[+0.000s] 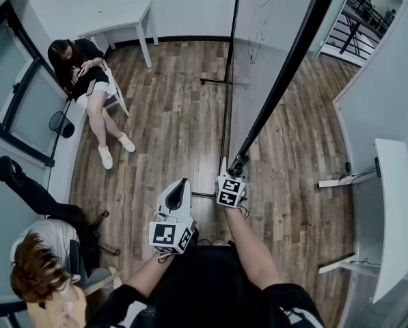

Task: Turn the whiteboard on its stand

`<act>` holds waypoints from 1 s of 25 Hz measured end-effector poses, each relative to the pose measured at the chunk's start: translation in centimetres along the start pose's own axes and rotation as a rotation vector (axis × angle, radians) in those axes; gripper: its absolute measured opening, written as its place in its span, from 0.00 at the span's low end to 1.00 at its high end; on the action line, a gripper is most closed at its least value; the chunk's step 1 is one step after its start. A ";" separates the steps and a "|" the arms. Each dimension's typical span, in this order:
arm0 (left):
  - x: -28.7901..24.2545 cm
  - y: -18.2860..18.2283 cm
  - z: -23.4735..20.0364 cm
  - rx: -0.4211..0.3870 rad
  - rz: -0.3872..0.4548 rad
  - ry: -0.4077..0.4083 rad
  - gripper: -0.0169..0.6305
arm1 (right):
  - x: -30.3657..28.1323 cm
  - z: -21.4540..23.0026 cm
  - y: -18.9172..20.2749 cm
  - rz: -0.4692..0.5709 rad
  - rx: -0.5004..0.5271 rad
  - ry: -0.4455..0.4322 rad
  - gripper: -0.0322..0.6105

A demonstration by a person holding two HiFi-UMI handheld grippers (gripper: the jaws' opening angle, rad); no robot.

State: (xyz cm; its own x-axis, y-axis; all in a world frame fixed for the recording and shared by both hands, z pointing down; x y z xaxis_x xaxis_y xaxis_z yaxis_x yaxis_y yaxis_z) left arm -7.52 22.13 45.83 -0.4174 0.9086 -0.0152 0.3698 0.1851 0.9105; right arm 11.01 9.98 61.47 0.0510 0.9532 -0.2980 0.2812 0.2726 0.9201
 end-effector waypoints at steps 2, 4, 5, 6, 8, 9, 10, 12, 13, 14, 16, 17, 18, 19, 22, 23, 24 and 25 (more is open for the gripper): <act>0.6 0.3 0.4 0.001 0.002 -0.004 0.05 | 0.5 0.1 0.1 0.002 0.001 0.003 0.25; 1.0 0.4 0.6 -0.001 0.002 -0.003 0.05 | 0.8 0.2 0.2 0.010 0.001 0.005 0.25; 1.2 0.3 0.6 -0.001 0.003 -0.003 0.05 | 0.9 0.2 0.0 0.012 0.003 0.007 0.25; 1.2 0.2 0.6 -0.001 0.004 -0.004 0.05 | 1.0 0.2 -0.1 0.009 0.004 0.008 0.25; 1.4 0.1 0.6 -0.002 0.006 -0.005 0.05 | 1.2 -0.1 0.0 0.000 0.001 0.002 0.25; 1.4 0.1 0.6 -0.001 0.006 -0.006 0.05 | 1.4 -0.1 0.1 0.001 0.001 0.000 0.25; 1.5 0.1 0.7 0.000 0.006 -0.006 0.05 | 1.6 0.0 0.0 0.008 0.004 0.003 0.25; 1.5 0.2 0.7 0.001 0.003 -0.006 0.05 | 2.2 0.0 -0.3 0.014 0.010 0.008 0.25; 1.5 0.2 0.7 0.001 0.001 -0.004 0.05 | 2.4 -0.1 -0.1 0.007 0.007 0.004 0.25; 1.5 0.2 0.7 0.001 0.000 -0.003 0.05 | 2.6 -0.3 0.1 0.002 0.002 -0.001 0.25; 1.4 0.1 0.7 0.004 -0.003 0.000 0.05 | 3.1 -0.4 0.1 0.009 0.004 0.002 0.25; 1.4 0.1 0.8 0.006 -0.004 0.002 0.05 | 3.4 -0.3 -0.2 0.019 0.010 0.008 0.25; 1.3 0.0 0.8 0.008 -0.005 0.004 0.05 | 3.7 -0.2 -0.3 0.024 0.014 0.013 0.25; 1.3 0.0 0.8 0.008 -0.005 0.005 0.05 | 4.0 -0.2 -0.3 0.022 0.015 0.013 0.25; 1.1 -0.2 0.8 0.008 -0.007 0.007 0.05 | 4.6 -0.4 0.1 0.009 0.008 -0.003 0.25; 1.0 -0.2 0.8 0.008 -0.007 0.008 0.05 | 4.7 -0.5 0.0 0.011 0.005 -0.013 0.25; 1.0 -0.3 0.9 0.008 -0.007 0.009 0.05 | 4.8 -0.5 0.0 0.009 0.002 -0.027 0.26; 1.0 -0.3 1.0 0.007 -0.008 0.011 0.05 | 5.0 -0.6 0.1 -0.001 -0.002 -0.047 0.26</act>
State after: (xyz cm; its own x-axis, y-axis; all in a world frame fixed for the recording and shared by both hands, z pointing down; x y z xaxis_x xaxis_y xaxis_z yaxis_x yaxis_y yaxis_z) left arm -7.22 23.32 45.17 -0.4296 0.9028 -0.0173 0.3724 0.1947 0.9074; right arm 10.70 14.88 60.27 0.0954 0.9459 -0.3101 0.2796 0.2735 0.9204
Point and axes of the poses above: the fingertips, and each gripper's own axes: x backward along the fingers, z to its right, y out of its underside, the point moved 5 cm from there along x, backward along the fingers, and after that the axes turned 14 degrees about x, right-handed, at the moved point
